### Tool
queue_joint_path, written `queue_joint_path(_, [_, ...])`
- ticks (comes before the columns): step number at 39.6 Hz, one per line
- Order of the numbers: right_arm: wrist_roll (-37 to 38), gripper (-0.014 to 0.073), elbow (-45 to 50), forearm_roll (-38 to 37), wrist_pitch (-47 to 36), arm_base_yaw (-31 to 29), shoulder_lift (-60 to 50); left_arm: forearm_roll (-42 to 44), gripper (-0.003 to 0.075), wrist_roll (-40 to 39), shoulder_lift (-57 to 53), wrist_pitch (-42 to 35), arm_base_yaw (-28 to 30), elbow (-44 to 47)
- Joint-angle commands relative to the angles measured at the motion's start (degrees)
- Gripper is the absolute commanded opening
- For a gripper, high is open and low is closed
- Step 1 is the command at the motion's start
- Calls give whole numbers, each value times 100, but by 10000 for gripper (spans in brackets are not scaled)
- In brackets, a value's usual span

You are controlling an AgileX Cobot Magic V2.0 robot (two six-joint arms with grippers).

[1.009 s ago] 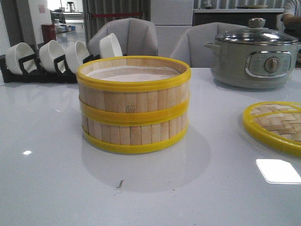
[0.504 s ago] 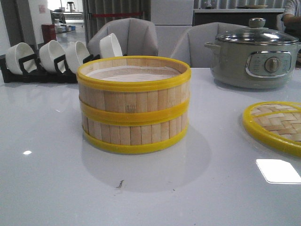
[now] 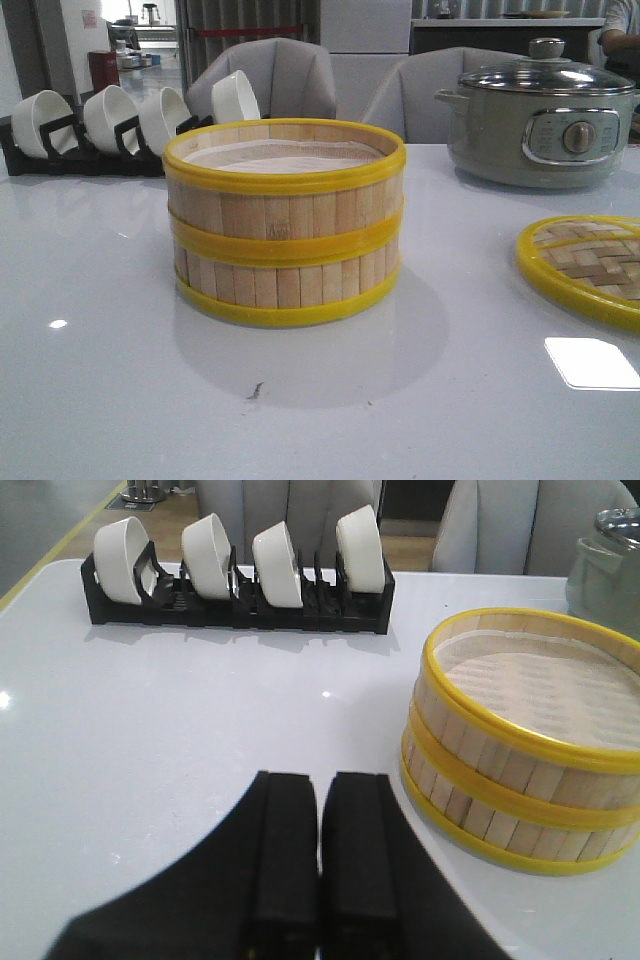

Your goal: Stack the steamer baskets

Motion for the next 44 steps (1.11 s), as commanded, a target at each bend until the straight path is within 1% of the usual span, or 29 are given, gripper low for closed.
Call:
queue_joint_path(1, [16, 340, -533, 49, -294, -63, 381, 16, 87, -44, 25, -441, 0, -161])
queue_joint_path(10, [16, 340, -1249, 102, 137, -63, 1438, 16, 87, -44, 25, -441, 0, -161])
queue_joint_path(17, [16, 340, -1533, 102, 232, -77, 1882, 16, 87, -44, 25, -441, 0, -161])
queue_joint_path(28, [16, 340, -1658, 97, 83, -124, 2090, 16, 87, -44, 25, -441, 0, -161])
queue_joint_path(44, [16, 340, -1658, 97, -180, -227, 2098, 16, 87, -44, 25, -441, 0, -161])
